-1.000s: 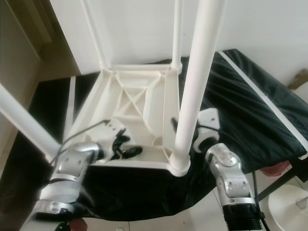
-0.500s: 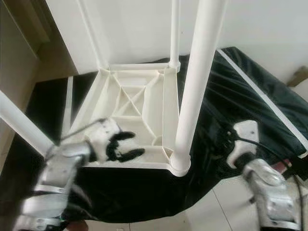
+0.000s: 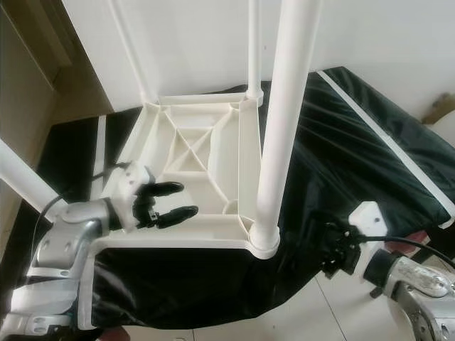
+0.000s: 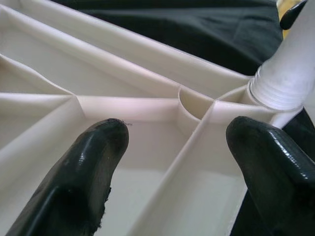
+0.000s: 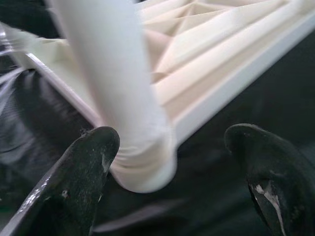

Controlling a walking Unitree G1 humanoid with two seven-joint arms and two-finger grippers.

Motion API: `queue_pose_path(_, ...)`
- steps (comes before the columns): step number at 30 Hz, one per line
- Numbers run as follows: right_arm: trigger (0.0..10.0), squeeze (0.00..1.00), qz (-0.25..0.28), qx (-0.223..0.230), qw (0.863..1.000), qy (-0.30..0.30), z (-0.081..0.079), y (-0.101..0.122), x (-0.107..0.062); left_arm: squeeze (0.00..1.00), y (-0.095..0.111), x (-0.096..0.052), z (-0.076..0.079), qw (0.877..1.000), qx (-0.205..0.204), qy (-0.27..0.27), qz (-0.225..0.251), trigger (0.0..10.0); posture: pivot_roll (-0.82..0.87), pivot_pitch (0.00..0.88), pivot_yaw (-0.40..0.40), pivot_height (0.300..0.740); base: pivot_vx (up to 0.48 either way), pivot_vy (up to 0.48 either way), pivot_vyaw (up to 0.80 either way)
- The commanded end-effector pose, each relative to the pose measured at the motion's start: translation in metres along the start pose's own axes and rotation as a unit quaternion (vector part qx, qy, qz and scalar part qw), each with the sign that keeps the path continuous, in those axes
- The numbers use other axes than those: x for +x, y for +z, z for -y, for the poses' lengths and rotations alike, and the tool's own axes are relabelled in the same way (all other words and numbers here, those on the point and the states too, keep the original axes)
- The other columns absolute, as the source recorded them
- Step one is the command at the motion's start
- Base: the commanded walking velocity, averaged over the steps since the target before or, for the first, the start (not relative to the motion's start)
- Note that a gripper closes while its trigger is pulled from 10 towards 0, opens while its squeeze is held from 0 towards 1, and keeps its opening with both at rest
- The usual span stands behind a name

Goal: Building children table

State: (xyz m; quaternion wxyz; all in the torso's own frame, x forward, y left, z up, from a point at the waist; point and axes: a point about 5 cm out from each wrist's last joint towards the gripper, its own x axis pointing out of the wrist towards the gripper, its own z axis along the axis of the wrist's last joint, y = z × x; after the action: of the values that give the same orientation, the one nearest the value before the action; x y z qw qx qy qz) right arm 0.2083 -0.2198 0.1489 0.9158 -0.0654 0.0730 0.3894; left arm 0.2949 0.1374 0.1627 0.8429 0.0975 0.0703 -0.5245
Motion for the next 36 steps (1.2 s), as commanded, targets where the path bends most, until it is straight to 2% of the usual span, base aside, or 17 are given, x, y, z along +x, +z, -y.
queue_pose_path(1,10.0,0.00,-0.004,-0.006,1.000,0.019,-0.003,0.001,0.005,0.00,-0.003,0.000,0.005,0.999,-0.001,-0.040,-0.011,10.0,-0.10,0.009,0.088,0.740,0.000,0.000,0.00)
queue_pose_path(2,10.0,0.00,0.001,-0.006,0.999,0.035,-0.004,0.002,0.016,0.00,-0.002,0.003,0.008,0.999,-0.001,-0.046,-0.010,10.0,-0.09,0.000,0.080,0.740,0.000,0.000,0.00)
queue_pose_path(4,10.0,0.00,0.001,-0.006,0.999,0.035,-0.004,0.002,0.016,0.00,-0.002,0.003,0.008,0.999,-0.001,-0.046,-0.010,10.0,-0.09,0.000,0.080,0.740,0.000,0.000,0.00)
queue_pose_path(6,10.0,0.00,0.006,-0.005,0.999,0.045,-0.005,0.003,0.022,0.00,-0.001,0.003,0.009,0.999,-0.006,-0.049,-0.008,10.0,-0.08,0.000,0.077,0.740,0.000,0.000,0.00)
queue_pose_path(8,10.0,0.00,0.005,-0.012,0.998,0.066,-0.007,0.002,0.037,0.00,-0.001,0.002,0.012,0.998,-0.008,-0.059,-0.013,10.0,-0.07,0.000,0.069,0.740,0.000,0.000,0.00)
queue_pose_path(10,10.0,0.00,0.004,-0.010,0.997,0.071,-0.008,0.002,0.040,0.00,-0.002,0.001,0.013,0.998,-0.008,-0.064,-0.014,10.0,-0.07,0.000,0.063,0.740,0.000,0.000,0.00)
queue_pose_path(13,10.0,0.00,0.034,-0.011,0.997,0.071,-0.009,0.009,0.059,0.00,-0.001,0.000,0.019,0.997,-0.014,-0.078,-0.009,10.0,-0.06,0.000,0.050,0.740,0.000,0.000,0.00)
queue_pose_path(14,10.0,0.00,0.034,-0.011,0.997,0.071,-0.009,0.009,0.059,0.00,-0.001,0.000,0.019,0.997,-0.014,-0.078,-0.009,10.0,-0.06,0.000,0.050,0.740,0.000,0.000,0.00)
queue_pose_path(17,10.0,0.00,0.052,-0.015,0.997,0.058,-0.010,0.012,0.075,0.00,-0.002,0.004,0.024,0.996,-0.019,-0.083,-0.007,10.0,-0.05,0.000,0.043,0.740,0.000,0.000,0.00)
queue_pose_path(21,10.0,0.00,0.059,-0.016,0.996,0.063,-0.015,0.013,0.084,0.00,-0.002,0.007,0.028,0.996,-0.021,-0.088,-0.004,10.0,-0.05,0.000,0.040,0.740,0.000,0.000,0.00)
queue_pose_path(25,10.0,0.00,0.063,-0.016,0.997,0.050,-0.011,0.012,0.084,0.00,-0.002,0.012,0.035,0.995,-0.025,-0.101,0.000,10.0,-0.05,0.000,0.041,0.740,0.000,0.000,0.00)
queue_pose_path(26,1.5,0.00,0.062,-0.018,0.997,0.042,-0.008,0.011,0.081,0.00,-0.002,0.013,0.037,0.994,-0.026,-0.104,0.001,10.0,-0.06,0.000,0.041,0.740,0.000,0.000,0.00)
queue_pose_path(27,0.0,0.00,0.060,-0.019,0.997,0.034,-0.005,0.010,0.077,0.00,-0.002,0.015,0.039,0.994,-0.027,-0.109,0.001,10.0,-0.06,0.000,0.042,0.740,0.000,0.000,0.00)
queue_pose_path(36,0.0,0.00,0.043,-0.020,0.999,-0.011,0.006,0.002,0.054,0.00,-0.003,0.025,0.047,0.991,-0.027,-0.134,0.000,10.0,-0.09,0.000,0.057,0.740,0.000,0.000,0.00)
